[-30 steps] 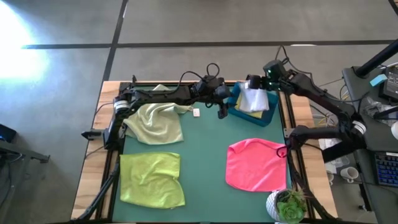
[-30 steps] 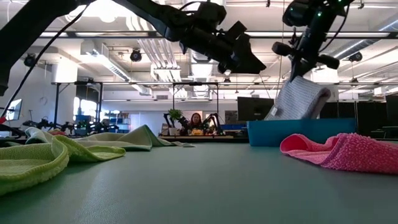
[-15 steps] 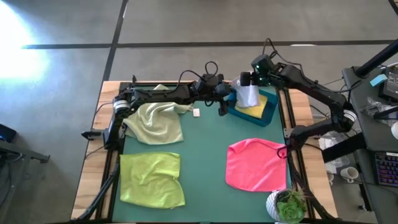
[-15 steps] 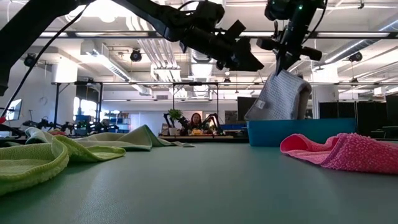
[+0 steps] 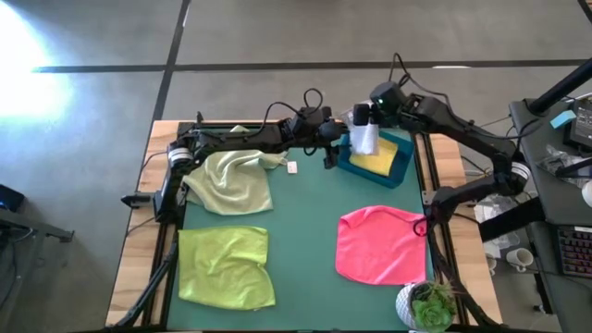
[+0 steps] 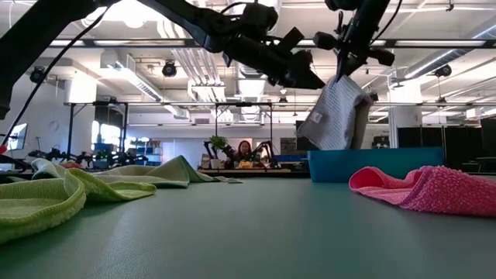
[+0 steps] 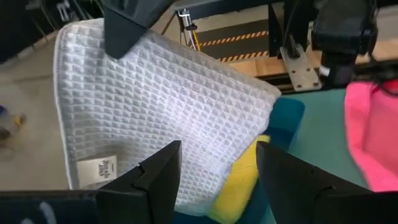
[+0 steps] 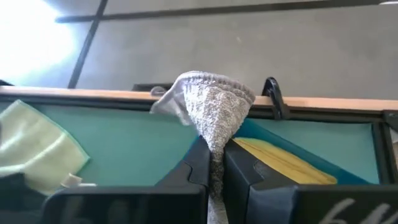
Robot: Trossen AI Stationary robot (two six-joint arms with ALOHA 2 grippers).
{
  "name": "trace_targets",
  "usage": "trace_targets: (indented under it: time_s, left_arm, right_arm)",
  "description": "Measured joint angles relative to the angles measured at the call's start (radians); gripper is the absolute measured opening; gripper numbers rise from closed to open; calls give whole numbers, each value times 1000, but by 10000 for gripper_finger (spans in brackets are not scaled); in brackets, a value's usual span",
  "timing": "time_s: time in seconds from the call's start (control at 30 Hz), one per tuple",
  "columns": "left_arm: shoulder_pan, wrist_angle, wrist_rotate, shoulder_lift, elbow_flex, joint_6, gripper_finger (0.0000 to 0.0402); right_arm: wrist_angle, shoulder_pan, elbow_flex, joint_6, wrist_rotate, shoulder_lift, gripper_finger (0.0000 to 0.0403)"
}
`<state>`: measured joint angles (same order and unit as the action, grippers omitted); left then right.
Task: Fold microfiber towels
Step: Put the folded gray microfiber cloth into the blue bin
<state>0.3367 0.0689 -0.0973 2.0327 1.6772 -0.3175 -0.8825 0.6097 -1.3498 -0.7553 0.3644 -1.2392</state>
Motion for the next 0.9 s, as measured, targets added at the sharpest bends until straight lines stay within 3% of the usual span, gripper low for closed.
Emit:
trace_targets:
  time_s: [0.2,0.47,0.63,0.9]
  left_arm:
    - [16,0,83,0,0,-34,191]
    - [37,2,87,-2,9,-38,191]
    - [42,1,80,-5,17,-40,191]
    - [42,10,77,-5,19,-37,191]
  right_arm:
    - [-1,-61,-59,-99,31,-40,12]
    - [-32,-133,-201,-120,91,-141,12]
    - [-208,-130,-267,-136,136,-198,12]
    - [-425,-112,-213,-195,142,-264,12]
